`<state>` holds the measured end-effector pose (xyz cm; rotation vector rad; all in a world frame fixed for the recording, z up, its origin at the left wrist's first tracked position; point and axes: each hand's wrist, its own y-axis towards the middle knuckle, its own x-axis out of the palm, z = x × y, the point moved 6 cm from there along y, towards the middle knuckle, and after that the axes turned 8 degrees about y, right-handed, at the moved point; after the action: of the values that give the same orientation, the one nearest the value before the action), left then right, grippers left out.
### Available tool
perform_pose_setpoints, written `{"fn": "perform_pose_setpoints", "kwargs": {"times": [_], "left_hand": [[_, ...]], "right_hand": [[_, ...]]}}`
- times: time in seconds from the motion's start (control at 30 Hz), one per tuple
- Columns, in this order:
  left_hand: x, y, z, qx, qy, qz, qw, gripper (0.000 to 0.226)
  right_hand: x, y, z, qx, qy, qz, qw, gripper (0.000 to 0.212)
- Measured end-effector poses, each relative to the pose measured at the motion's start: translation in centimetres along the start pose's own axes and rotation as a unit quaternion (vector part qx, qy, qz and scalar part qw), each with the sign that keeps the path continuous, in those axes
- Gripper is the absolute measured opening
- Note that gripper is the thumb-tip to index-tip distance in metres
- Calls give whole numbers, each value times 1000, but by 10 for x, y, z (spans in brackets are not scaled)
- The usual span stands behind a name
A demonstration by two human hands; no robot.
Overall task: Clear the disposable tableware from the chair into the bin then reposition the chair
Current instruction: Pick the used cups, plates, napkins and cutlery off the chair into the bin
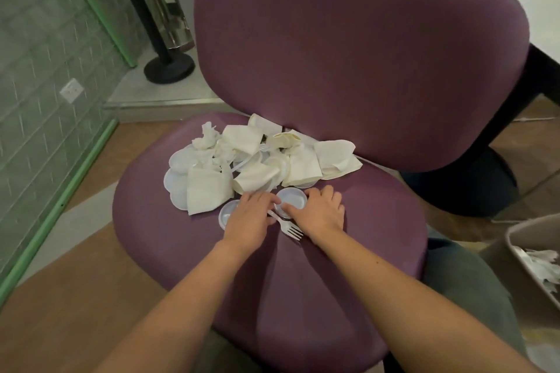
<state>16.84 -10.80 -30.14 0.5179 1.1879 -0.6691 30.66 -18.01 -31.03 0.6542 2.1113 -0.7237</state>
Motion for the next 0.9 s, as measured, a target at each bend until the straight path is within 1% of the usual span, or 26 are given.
{"fn": "perform_pose_setpoints", "kwargs": {"times": [0.1,0.17,0.27,0.33,0.43,0.57,0.67,0.73,0.83,0.9], "left_hand": [[-1,4,-2,3,-5,-8,1000,33],[-1,7,-4,4,2,-27,1000,27],[-2,10,-5,14,8,-52,999,23],[-3,12,-2,28,11,-67,997,22],[-2,13,4,42,20,-94,994,20],[2,16,16,40,13,-122,992,20],[1,17,33,41,-31,-132,990,18],[-1,18,51,36,-63,-131,989,20],[-4,21,85,8,-110,-125,986,26],[-3,25,117,7,-136,-128,982,25]], "right_hand": [[2,4,-1,8,9,4,1000,73],[3,7,2,32,44,-1,999,68],[-1,12,13,70,148,-8,987,50],[-5,14,21,81,245,-22,966,39],[-19,9,34,69,353,-20,933,35],[-45,-6,57,55,405,16,912,45],[-70,-17,75,49,425,67,901,48],[-86,-24,90,62,441,110,889,42],[-109,-35,111,91,449,166,873,30],[-126,-44,127,103,462,198,858,24]]}}
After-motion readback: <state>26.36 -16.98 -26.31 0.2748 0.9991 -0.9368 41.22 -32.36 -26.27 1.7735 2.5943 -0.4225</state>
